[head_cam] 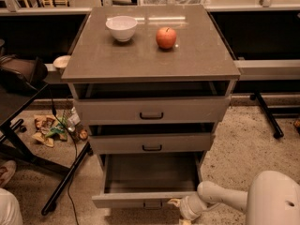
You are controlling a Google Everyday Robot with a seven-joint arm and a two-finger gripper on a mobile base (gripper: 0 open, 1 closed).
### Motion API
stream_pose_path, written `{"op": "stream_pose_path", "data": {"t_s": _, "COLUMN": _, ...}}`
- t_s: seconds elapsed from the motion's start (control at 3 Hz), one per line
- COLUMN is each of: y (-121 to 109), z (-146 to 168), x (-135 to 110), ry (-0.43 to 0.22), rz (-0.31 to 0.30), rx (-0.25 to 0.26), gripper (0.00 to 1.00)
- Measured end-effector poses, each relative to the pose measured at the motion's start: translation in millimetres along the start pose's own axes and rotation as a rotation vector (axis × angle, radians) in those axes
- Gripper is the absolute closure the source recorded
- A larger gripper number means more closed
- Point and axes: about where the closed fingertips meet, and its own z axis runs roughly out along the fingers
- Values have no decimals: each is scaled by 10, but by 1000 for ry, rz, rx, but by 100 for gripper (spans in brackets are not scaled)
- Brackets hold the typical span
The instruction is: Close bottom drawer
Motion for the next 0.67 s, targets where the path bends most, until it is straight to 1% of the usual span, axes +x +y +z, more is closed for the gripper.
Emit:
{"op": "stream_pose_path", "data": {"t_s": 0.33, "y": -198, "z": -87, "x": 68, "ry": 3, "rz": -10, "rx": 45, "gripper": 17}}
{"op": "stream_pose_path", "data": {"t_s": 0.67, "y": -508, "z": -214, "x": 129, "ry": 10, "rz": -28, "rx": 99, "gripper": 41}}
